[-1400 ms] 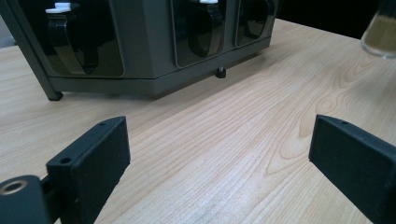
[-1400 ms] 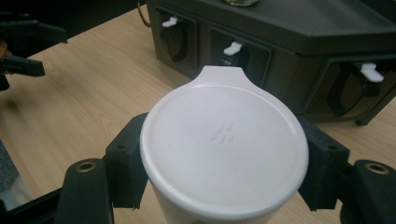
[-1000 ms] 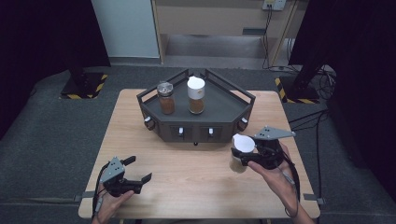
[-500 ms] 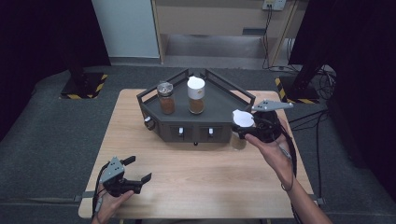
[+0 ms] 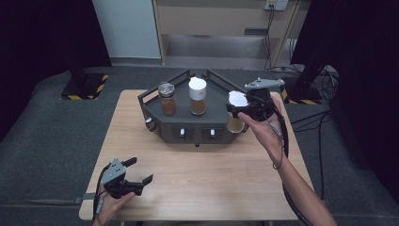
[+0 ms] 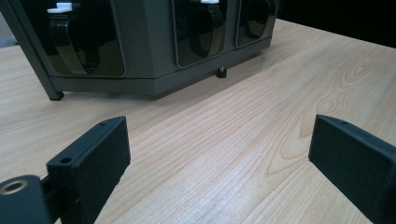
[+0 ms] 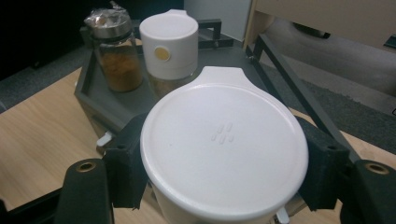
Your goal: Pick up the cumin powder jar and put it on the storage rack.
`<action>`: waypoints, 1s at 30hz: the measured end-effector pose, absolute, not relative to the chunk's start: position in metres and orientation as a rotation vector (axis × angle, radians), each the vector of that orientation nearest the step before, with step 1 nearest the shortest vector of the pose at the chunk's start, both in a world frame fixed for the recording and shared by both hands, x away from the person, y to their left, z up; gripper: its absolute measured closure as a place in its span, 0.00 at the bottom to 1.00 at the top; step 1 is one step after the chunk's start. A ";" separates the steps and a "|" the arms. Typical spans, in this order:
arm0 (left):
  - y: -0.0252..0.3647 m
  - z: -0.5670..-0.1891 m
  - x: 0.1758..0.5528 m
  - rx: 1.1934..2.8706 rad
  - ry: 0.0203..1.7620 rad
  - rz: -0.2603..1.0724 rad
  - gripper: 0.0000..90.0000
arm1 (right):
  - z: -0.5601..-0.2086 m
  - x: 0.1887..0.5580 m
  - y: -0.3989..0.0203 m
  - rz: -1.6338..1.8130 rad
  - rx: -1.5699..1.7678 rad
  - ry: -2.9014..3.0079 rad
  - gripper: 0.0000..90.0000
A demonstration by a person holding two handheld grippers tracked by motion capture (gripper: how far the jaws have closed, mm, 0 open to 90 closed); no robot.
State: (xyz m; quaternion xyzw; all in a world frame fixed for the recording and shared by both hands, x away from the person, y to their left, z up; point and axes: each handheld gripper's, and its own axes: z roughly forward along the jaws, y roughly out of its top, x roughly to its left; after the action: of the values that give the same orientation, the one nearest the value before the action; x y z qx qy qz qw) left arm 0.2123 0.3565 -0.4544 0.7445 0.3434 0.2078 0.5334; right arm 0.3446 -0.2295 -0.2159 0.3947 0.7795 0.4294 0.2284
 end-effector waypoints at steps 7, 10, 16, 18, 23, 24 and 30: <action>0.356 -0.454 0.212 1.776 0.819 0.496 0.05 | -0.213 0.365 -0.218 1.175 1.145 2.104 0.34; 0.356 -0.454 0.212 1.778 0.818 0.497 0.05 | -0.213 0.373 -0.212 1.168 1.156 2.086 0.34; 0.356 -0.454 0.212 1.781 0.815 0.497 0.05 | -0.216 0.390 -0.201 1.143 1.184 2.061 0.34; 0.356 -0.454 0.212 1.780 0.814 0.497 0.05 | -0.217 0.396 -0.197 1.132 1.199 2.052 0.34; 0.356 -0.454 0.213 1.779 0.813 0.495 0.05 | -0.222 0.407 -0.190 1.116 1.212 2.032 0.34; 0.356 -0.454 0.213 1.779 0.814 0.494 0.05 | -0.224 0.410 -0.188 1.107 1.217 2.027 0.34; 0.356 -0.454 0.213 1.780 0.814 0.496 0.05 | -0.235 0.420 -0.183 1.099 1.241 2.011 0.34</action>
State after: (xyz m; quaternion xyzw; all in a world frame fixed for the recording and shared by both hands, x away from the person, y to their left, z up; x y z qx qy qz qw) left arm 0.2126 0.3560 -0.4544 0.7462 0.3412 0.2078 0.5325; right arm 0.4199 -0.1834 -0.2345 0.4591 0.7441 0.4069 0.2646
